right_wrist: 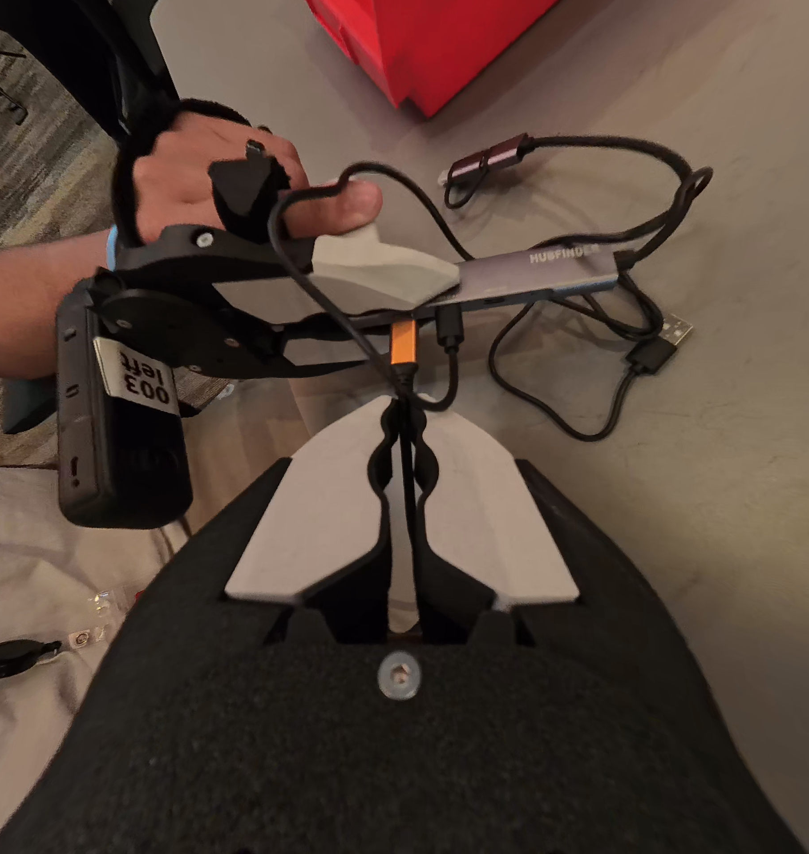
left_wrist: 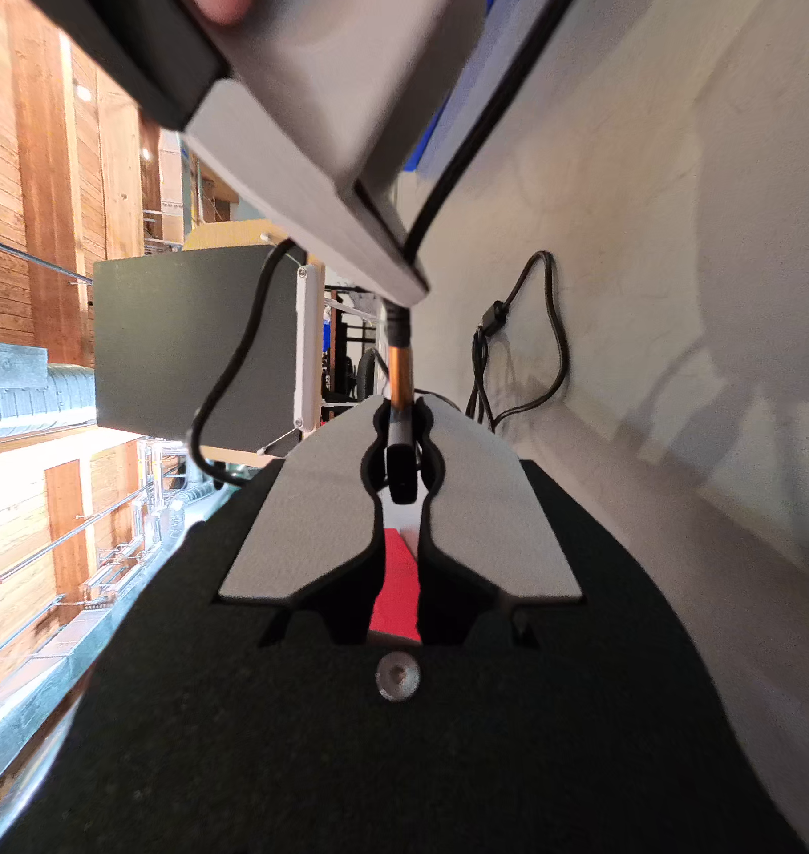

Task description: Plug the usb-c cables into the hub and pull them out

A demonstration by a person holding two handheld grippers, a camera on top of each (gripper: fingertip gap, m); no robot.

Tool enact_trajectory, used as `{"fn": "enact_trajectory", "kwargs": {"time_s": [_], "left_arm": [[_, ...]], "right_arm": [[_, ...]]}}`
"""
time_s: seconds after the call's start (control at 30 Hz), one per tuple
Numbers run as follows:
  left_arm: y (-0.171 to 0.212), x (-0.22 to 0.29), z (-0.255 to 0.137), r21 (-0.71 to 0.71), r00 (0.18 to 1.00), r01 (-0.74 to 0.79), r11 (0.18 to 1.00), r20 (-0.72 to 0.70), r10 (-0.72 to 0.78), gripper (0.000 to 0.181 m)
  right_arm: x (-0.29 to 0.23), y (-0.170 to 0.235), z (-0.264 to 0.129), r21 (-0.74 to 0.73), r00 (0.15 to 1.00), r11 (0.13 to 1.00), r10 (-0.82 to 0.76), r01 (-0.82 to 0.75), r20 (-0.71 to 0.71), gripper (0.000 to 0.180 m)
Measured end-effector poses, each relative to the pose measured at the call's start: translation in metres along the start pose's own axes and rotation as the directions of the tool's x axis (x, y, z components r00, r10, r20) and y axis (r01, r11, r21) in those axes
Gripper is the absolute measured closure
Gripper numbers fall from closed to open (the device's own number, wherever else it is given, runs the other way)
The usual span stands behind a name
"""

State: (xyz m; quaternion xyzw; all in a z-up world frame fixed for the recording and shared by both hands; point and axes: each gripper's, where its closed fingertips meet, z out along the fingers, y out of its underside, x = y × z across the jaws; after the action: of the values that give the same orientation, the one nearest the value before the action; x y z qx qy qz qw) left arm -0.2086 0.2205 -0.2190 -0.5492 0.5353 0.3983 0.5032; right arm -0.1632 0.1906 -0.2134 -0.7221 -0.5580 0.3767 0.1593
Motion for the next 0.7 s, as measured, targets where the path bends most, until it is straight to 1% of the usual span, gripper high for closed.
{"fn": "enact_trajectory", "kwargs": {"time_s": [0.07, 0.2, 0.27, 0.33, 0.4, 0.53, 0.6, 0.7], "left_arm": [[0.001, -0.001, 0.000, -0.005, 1.000, 0.027, 1.000, -0.003, -0.027, 0.172], [0.007, -0.008, -0.001, -0.022, 0.985, 0.169, 0.985, -0.016, -0.169, 0.172], [0.011, -0.009, 0.000, -0.036, 0.973, 0.228, 0.973, -0.025, -0.229, 0.172], [0.014, -0.008, 0.000, -0.042, 0.971, 0.236, 0.971, -0.030, -0.238, 0.172], [0.016, -0.008, 0.000, -0.046, 0.967, 0.251, 0.967, -0.035, -0.253, 0.172], [0.016, -0.008, -0.001, -0.047, 0.965, 0.257, 0.965, -0.039, -0.259, 0.172], [0.012, -0.007, -0.001, -0.037, 0.966, 0.255, 0.966, -0.044, -0.256, 0.172], [0.012, -0.006, 0.000, -0.045, 0.966, 0.251, 0.967, -0.047, -0.253, 0.172]], "right_arm": [[0.003, -0.007, -0.002, 0.042, 0.998, 0.998, -0.052, 0.053, -0.027, 0.176], [0.007, -0.025, -0.005, 0.182, 0.969, 0.958, -0.198, 0.223, -0.146, 0.176], [0.008, -0.030, -0.003, 0.239, 0.950, 0.929, -0.238, 0.283, -0.201, 0.176], [0.007, -0.034, -0.001, 0.277, 0.941, 0.909, -0.253, 0.311, -0.225, 0.176], [0.005, -0.036, 0.001, 0.317, 0.947, 0.899, -0.242, 0.301, -0.213, 0.175], [0.003, -0.037, 0.004, 0.374, 0.979, 0.905, -0.173, 0.203, -0.111, 0.172], [0.002, -0.036, 0.007, 0.380, 0.985, 0.909, -0.155, 0.172, -0.075, 0.168], [0.005, -0.036, 0.008, 0.376, 0.984, 0.910, -0.150, 0.174, -0.092, 0.170]]}}
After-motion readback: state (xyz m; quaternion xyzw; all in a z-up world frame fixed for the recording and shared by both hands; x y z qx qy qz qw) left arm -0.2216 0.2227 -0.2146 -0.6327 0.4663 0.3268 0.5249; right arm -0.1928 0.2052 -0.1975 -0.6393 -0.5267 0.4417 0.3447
